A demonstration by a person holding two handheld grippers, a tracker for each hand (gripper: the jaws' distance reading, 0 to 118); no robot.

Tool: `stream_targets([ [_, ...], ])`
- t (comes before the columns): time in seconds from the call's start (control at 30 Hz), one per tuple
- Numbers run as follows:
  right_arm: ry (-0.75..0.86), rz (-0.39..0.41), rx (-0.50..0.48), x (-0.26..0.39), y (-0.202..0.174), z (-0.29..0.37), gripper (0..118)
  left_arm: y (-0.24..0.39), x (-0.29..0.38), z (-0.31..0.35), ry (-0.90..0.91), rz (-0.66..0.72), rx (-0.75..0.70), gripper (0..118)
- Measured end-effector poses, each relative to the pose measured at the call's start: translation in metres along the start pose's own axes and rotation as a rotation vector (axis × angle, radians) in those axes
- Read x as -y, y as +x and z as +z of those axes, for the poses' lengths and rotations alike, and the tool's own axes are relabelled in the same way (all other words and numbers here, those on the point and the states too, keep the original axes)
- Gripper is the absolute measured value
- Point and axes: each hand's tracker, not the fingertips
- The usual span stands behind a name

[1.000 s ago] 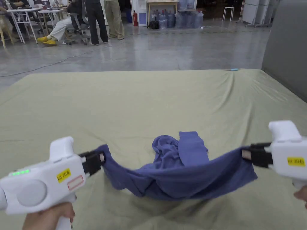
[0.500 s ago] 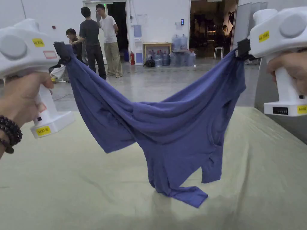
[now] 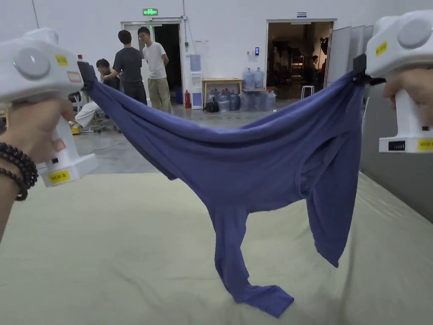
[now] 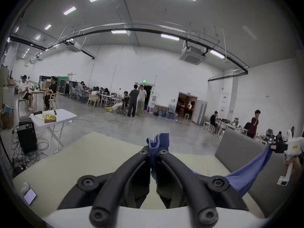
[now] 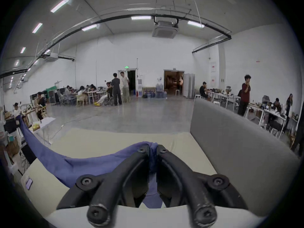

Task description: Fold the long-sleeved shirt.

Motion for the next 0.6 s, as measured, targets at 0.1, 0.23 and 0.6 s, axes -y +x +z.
stream_targets([
  [0.1,-0.076,-0.041,-0.010,0.049,0.007,-0.023,3,-0.006,0.047,-0.014,-0.077,0.003,-0.005,0],
  [0.23,-0.150,-0.045,-0.021,0.110,0.014,-0.047,3,-0.019,0.105,-0.029,-0.166,0.031,0.004,0],
  [0.6,-0.190,0.034,-0.168,0.202,0.022,0.047,3,-0.046,0.194,0.071,-0.239,0.034,0.134,0],
])
